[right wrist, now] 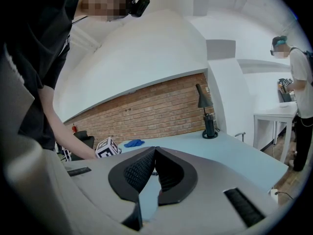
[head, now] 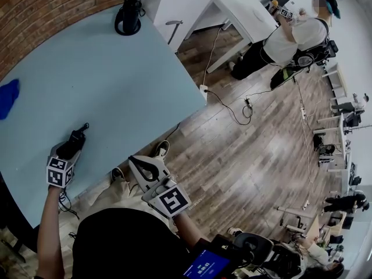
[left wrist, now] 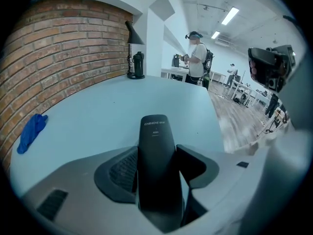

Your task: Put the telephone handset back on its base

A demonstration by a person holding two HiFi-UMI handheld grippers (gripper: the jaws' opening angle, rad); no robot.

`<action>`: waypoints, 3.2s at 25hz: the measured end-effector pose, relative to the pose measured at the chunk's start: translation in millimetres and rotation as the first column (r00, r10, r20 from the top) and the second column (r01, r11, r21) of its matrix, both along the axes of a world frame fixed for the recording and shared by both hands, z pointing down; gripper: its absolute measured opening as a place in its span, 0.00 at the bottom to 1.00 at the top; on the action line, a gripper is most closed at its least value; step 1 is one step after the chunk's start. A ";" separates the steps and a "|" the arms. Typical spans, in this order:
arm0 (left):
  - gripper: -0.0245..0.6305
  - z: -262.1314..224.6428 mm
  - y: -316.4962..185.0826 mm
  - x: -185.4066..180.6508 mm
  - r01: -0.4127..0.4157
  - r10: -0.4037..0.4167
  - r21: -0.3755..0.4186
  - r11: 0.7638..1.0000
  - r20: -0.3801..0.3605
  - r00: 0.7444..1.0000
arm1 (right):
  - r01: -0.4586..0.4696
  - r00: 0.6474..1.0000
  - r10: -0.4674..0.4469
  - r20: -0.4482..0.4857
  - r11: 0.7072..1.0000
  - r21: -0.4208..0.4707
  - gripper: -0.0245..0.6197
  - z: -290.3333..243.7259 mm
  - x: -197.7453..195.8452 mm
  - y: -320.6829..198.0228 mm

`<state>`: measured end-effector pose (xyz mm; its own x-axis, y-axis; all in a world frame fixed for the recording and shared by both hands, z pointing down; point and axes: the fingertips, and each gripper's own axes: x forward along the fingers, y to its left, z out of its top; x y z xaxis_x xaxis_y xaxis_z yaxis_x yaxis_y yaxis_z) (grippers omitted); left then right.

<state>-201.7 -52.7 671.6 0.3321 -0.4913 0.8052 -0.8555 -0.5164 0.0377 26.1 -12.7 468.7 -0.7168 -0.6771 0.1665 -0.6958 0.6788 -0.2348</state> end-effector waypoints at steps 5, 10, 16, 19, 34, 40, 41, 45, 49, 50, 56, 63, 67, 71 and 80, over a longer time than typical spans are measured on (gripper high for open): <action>0.46 6.7 6.5 -0.6 -0.001 0.001 -0.014 1.000 0.011 1.000 | 0.006 1.000 -0.006 0.003 1.000 -0.004 0.06 -0.9 -3.3 1.6; 0.46 7.8 5.5 1.0 -0.010 0.010 -0.001 1.000 0.017 1.000 | 0.006 1.000 -0.006 -0.003 1.000 -0.011 0.06 2.6 -2.1 1.8; 0.47 10.4 4.6 2.4 -0.025 0.024 0.025 0.999 0.040 0.999 | 0.005 1.000 -0.005 -0.004 1.000 -0.006 0.06 2.4 -1.6 1.0; 0.53 14.8 14.4 -1.3 -0.029 0.027 0.032 0.999 0.075 0.997 | -0.001 1.000 0.001 -0.001 1.000 -0.008 0.06 3.0 -0.1 1.0; 0.51 32.0 11.8 -9.8 -0.003 0.003 0.002 1.000 0.108 0.994 | 0.017 1.000 -0.017 -0.007 1.000 -0.011 0.07 3.3 1.7 -2.0; 0.64 -22.4 15.0 16.1 -0.087 0.091 0.085 0.993 -0.042 0.995 | 0.085 0.996 -0.087 0.017 0.994 0.072 0.06 -27.6 -16.8 -14.6; 0.64 -43.9 14.6 18.6 -0.090 0.102 0.134 0.987 -0.082 0.991 | 0.100 0.994 -0.103 0.027 0.991 0.092 0.07 -37.8 -22.1 -18.5; 0.38 -167.7 4.7 8.7 -0.030 0.123 0.453 0.891 -0.177 0.976 | 0.173 0.982 -0.185 0.038 0.962 0.209 0.06 -92.0 -51.3 -35.5; 0.12 -294.1 23.6 -15.0 0.180 0.054 0.668 0.722 -0.314 0.948 | 0.248 0.956 -0.287 0.062 0.903 0.352 0.06 -161.9 -80.4 -41.6; 0.08 -317.2 30.2 -21.0 0.231 0.023 0.698 0.678 -0.334 0.942 | 0.263 0.947 -0.312 0.071 0.884 0.386 0.06 -179.0 -86.0 -41.9; 0.08 -376.4 70.6 -14.0 0.411 -0.111 0.763 0.500 -0.414 0.903 | 0.380 0.892 -0.449 0.046 0.802 0.461 0.06 -202.4 -94.5 -21.1; 0.08 -341.1 150.8 27.1 0.538 -0.410 0.721 0.437 -0.372 0.833 | 0.584 0.751 -0.656 0.073 0.711 0.391 0.06 -151.4 -78.9 29.0; 0.08 -314.8 195.8 54.4 0.597 -0.515 0.689 0.410 -0.365 0.775 | 0.670 0.681 -0.728 0.079 0.663 0.336 0.06 -121.9 -58.9 58.4; 0.08 -289.3 226.0 77.6 0.647 -0.582 0.653 0.393 -0.368 0.725 | 0.739 0.623 -0.781 0.053 0.609 0.290 0.06 -94.7 -48.5 79.7; 0.08 -263.7 236.3 125.6 0.688 -0.610 0.613 0.388 -0.389 0.691 | 0.770 0.602 -0.797 0.037 0.593 0.235 0.06 -73.0 -5.3 89.0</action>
